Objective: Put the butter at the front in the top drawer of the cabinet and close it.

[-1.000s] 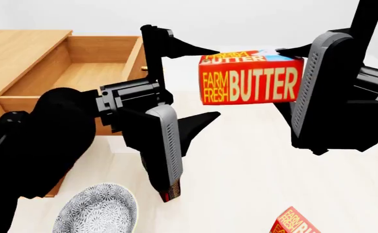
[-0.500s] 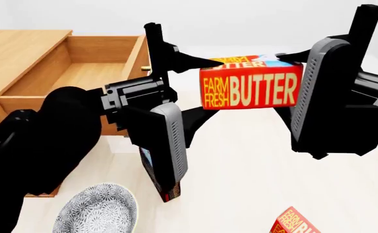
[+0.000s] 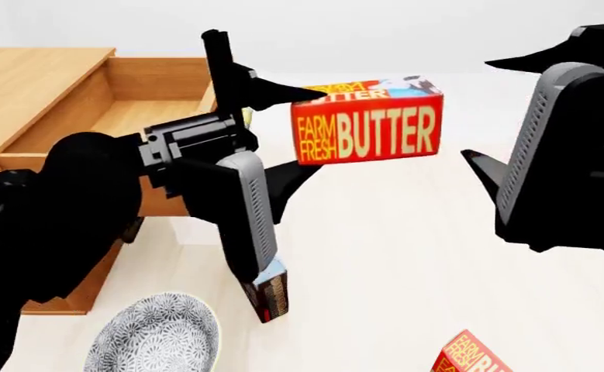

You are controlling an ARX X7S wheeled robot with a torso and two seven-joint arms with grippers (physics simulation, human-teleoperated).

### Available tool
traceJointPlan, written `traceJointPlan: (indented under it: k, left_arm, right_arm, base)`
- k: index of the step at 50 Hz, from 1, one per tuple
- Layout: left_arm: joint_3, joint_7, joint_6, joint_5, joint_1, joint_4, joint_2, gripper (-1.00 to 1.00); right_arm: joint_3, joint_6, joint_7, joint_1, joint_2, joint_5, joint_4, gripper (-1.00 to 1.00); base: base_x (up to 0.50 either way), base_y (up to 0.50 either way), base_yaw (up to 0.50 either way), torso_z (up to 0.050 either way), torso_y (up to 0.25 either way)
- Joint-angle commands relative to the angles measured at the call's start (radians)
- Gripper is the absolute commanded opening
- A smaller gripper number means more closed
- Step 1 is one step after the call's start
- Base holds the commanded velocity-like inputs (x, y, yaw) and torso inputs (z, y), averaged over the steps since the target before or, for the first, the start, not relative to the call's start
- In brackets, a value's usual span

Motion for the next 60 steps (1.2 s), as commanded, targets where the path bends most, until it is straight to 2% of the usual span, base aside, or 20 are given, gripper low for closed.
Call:
traceJointPlan:
  k: [1, 6, 11, 25, 36, 48, 60]
  left_arm:
    - [-0.047, -0.032, 0.006, -0.009, -0.026, -0.056, -0.037, -1.00]
    - [-0.062, -0.038, -0.005, -0.008, -0.043, -0.071, -0.045, -1.00]
    - [-0.095, -0.051, -0.114, -0.034, -0.065, -0.063, -0.043, -1.00]
    - [-0.207, -0.097, -0.642, -0.178, -0.159, -0.060, 0.032, -1.00]
    - [-0.256, -0.157, -0.906, -0.223, -0.213, -0.106, 0.094, -1.00]
    - [-0.367, -0.245, -1.186, -0.280, -0.267, -0.109, 0.153, -1.00]
    - [-0.475, -0.316, -1.315, -0.303, -0.313, -0.180, 0.212, -1.00]
  right_arm:
    - [0.011, 0.005, 0.025, -0.006, 0.084, -0.009, -0.024, 1.00]
    - [0.011, 0.008, 0.033, -0.014, 0.106, -0.004, -0.031, 1.00]
    - [0.006, 0.014, 0.054, -0.030, 0.117, 0.000, -0.036, 1.00]
    - [-0.009, 0.023, 0.117, -0.073, 0.102, 0.020, -0.036, 1.00]
    - [-0.015, 0.025, 0.137, -0.091, 0.084, 0.025, -0.030, 1.00]
    - [-0.017, 0.028, 0.156, -0.107, 0.082, 0.033, -0.031, 1.00]
    - [-0.018, 0.031, 0.159, -0.115, 0.075, 0.036, -0.028, 1.00]
  base:
    - [0.00, 0.00, 0.00, 0.000, 0.000]
    - [0.00, 0.00, 0.00, 0.002, 0.000]
    - [0.00, 0.00, 0.00, 0.000, 0.002]
    - [0.00, 0.00, 0.00, 0.001, 0.001]
    - [0.00, 0.00, 0.00, 0.000, 0.001]
    - [0.00, 0.00, 0.00, 0.001, 0.002]
    - [0.00, 0.00, 0.00, 0.000, 0.002]
